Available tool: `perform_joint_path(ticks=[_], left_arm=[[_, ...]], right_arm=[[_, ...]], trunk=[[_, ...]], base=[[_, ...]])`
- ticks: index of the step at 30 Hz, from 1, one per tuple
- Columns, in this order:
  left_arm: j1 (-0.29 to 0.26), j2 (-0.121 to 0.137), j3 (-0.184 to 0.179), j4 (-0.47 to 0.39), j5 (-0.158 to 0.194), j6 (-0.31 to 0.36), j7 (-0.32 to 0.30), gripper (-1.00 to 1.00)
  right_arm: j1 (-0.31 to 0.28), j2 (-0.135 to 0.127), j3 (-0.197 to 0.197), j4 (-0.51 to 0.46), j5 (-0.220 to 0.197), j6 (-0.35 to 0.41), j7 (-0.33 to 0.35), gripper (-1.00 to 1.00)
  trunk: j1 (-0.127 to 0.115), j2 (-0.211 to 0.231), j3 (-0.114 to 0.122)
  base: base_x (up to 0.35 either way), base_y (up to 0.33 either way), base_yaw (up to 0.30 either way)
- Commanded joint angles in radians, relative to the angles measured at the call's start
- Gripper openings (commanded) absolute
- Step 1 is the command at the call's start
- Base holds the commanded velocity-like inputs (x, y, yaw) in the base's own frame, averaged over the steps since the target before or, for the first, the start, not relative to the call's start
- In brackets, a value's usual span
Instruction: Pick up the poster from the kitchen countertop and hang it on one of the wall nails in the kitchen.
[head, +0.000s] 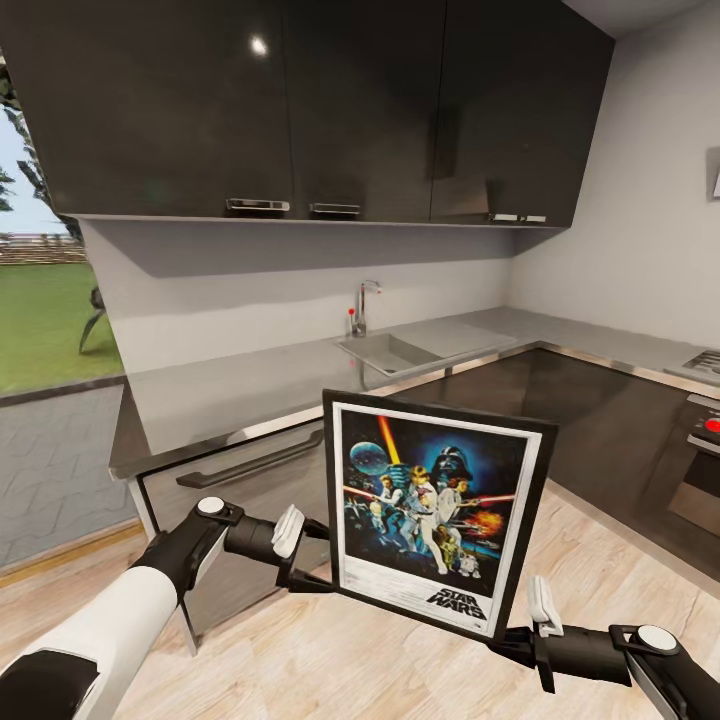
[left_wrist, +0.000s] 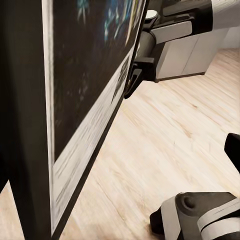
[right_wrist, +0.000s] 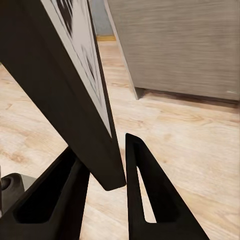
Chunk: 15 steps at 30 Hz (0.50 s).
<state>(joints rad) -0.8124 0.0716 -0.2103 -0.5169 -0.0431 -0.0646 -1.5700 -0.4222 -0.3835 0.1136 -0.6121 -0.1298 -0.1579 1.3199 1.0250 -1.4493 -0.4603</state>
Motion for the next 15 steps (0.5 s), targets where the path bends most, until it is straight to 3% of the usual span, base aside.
perform_joint_path(ticks=[1, 10, 13, 14, 15], left_arm=[[-0.001, 0.001, -0.003, -0.001, 0.0, -0.007, -0.001, 1.0], [-0.001, 0.011, -0.003, 0.006, -0.001, -0.008, -0.001, 1.0], [-0.001, 0.041, -0.002, 0.02, -0.001, -0.011, -0.001, 1.0], [-0.001, 0.066, -0.002, 0.048, 0.0, -0.017, -0.001, 1.0], [-0.001, 0.076, -0.002, 0.06, 0.001, -0.023, -0.001, 1.0]], right_arm=[[-0.001, -0.002, 0.006, 0.001, -0.007, -0.006, -0.001, -1.0], [-0.001, -0.002, 0.006, 0.0, -0.007, -0.006, -0.001, -1.0], [-0.001, -0.002, 0.006, -0.001, -0.007, -0.006, -0.001, -1.0], [-0.001, -0.002, 0.006, -0.001, -0.007, -0.006, -0.001, -1.0], [-0.001, -0.002, 0.006, -0.001, -0.007, -0.006, -0.001, -1.0]], trunk=[[0.0, -0.001, -0.001], [0.0, -0.001, -0.001], [0.0, -0.001, -0.001], [0.0, -0.001, -0.001], [0.0, -0.001, -0.001]], base=[[0.0, 0.0, 0.0], [0.0, 0.0, 0.0], [0.0, 0.0, 0.0], [0.0, 0.0, 0.0], [0.0, 0.0, 0.0]])
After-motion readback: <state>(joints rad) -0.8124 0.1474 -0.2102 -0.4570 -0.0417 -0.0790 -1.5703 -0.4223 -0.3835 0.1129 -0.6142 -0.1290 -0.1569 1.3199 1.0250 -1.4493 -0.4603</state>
